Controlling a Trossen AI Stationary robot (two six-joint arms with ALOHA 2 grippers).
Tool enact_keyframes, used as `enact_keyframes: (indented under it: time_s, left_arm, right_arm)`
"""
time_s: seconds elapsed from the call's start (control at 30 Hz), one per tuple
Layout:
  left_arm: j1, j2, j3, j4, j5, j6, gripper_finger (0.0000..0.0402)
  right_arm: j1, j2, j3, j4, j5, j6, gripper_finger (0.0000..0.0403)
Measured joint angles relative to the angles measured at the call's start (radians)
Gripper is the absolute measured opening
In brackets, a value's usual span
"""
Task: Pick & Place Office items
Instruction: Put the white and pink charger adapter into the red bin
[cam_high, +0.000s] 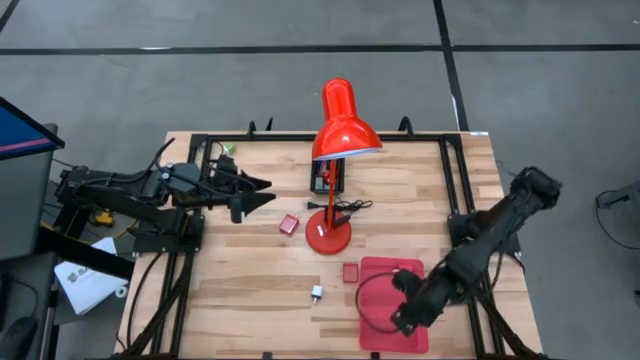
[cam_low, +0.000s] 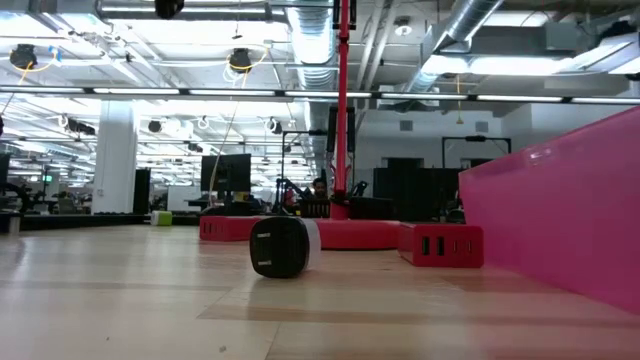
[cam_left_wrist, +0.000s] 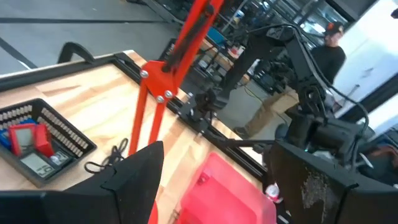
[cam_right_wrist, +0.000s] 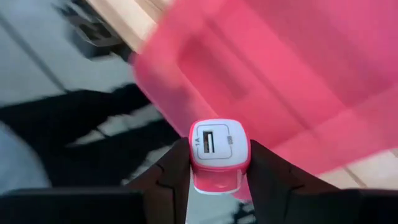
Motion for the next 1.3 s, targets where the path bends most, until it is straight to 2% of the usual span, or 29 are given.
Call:
enact_keyframes:
  time_s: [0.2, 0.37, 0.57, 0.77, 1.03, 1.1, 1.3]
  left_arm:
    - [-0.001, 0.0, 0.0, 0.0, 0.052, 0.0, 0.0285]
    - [-0.015, 0.0, 0.0, 0.0, 0.067, 0.0, 0.0285]
    - [-0.018, 0.0, 0.0, -0.001, 0.066, 0.0, 0.0285]
    - [-0.018, 0.0, 0.0, -0.002, 0.066, 0.002, 0.0285]
    - [-0.018, 0.0, 0.0, -0.003, 0.066, 0.006, 0.0285]
    - [-0.018, 0.0, 0.0, -0.004, 0.066, 0.007, 0.0285]
    - [-0.018, 0.0, 0.0, -0.004, 0.065, 0.02, 0.0285]
  right_arm:
    - [0.018, 0.189, 0.138, -0.061, -0.068, -0.068, 0.0115]
    - [0.022, 0.291, 0.204, -0.133, -0.15, -0.165, 0.0115]
    - [0.031, 0.317, 0.228, -0.234, -0.186, -0.292, 0.0115]
    - [0.007, 0.316, 0.229, -0.178, -0.184, -0.374, 0.0115]
    - [-0.003, 0.342, 0.228, -0.212, -0.202, -0.462, 0.0116]
    - [-0.003, 0.341, 0.228, -0.207, -0.202, -0.468, 0.0137]
    - [-0.004, 0.341, 0.228, -0.211, -0.198, -0.452, 0.0234]
